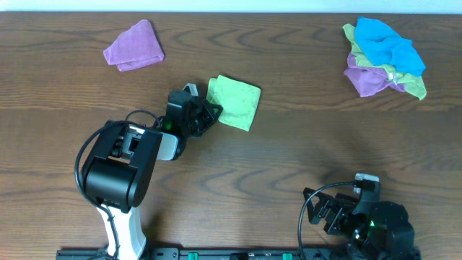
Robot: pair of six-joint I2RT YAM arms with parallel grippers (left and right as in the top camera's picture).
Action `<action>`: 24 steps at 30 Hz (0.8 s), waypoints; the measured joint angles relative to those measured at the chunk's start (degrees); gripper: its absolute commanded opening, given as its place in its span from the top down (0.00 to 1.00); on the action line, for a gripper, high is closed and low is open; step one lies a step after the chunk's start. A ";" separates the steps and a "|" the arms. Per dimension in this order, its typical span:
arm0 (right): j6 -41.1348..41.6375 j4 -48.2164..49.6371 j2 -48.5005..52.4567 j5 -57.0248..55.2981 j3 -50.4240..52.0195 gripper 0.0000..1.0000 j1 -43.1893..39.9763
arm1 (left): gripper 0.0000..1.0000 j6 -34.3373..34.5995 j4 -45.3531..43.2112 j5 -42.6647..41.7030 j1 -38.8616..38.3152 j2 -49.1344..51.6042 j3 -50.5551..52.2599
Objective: Fold the cloth
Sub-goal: 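Carry the green cloth up-left and place it on the purple cloth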
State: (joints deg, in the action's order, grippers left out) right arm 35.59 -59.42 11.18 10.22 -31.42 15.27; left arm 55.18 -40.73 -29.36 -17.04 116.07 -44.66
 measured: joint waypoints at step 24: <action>0.00 -0.09 0.00 0.00 0.02 0.01 0.00 | 0.94 -7.23 37.55 -2.64 14.21 -1.55 -43.30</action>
State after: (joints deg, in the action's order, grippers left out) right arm 35.59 -59.51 11.18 10.22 -31.40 15.27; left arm 47.94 -3.18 -32.01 -2.83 114.52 -87.96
